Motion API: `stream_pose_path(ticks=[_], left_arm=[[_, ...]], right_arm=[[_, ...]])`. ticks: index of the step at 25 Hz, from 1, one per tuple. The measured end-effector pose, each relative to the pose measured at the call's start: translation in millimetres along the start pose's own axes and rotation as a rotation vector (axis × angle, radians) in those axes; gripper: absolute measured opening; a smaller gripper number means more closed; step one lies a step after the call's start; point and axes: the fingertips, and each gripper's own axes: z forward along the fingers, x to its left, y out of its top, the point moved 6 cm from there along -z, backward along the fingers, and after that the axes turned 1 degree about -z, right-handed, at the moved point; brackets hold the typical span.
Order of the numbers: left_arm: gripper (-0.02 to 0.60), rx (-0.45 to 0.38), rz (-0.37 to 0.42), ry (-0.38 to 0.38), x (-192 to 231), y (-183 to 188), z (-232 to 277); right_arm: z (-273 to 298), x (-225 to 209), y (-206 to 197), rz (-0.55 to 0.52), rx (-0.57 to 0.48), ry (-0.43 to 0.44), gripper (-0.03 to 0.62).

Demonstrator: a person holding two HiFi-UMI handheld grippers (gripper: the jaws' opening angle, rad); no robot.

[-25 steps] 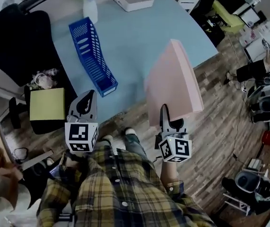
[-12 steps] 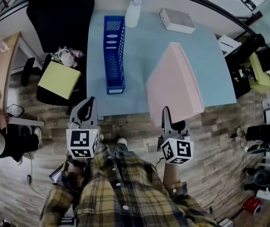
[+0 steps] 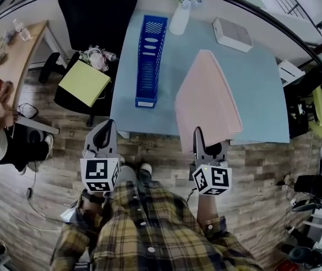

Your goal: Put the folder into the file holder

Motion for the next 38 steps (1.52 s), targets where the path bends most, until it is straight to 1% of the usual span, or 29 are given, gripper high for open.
stream_pose_path(ticks=[4,12,20,38], left_arm=[[-0.009,0.0,0.003,-0.006,0,-1,-1],[-0.009,-0.012,0.01,-0.049,4,8,5],[-0.009,-0.024,0.009,-0.075,12,12,12],[-0.009,-0.033,0.006,-0.093,29,15,12]], right_arm=[[1,4,-1,0.0,0.0,0.005,0.167],[4,16,8,-0.002,-0.01,-0.022,0.167],[11,26,16,-0.011,-0.026,-0.036,0.167],[28,60,59,-0.001,-0.145,0.009,0.167]])
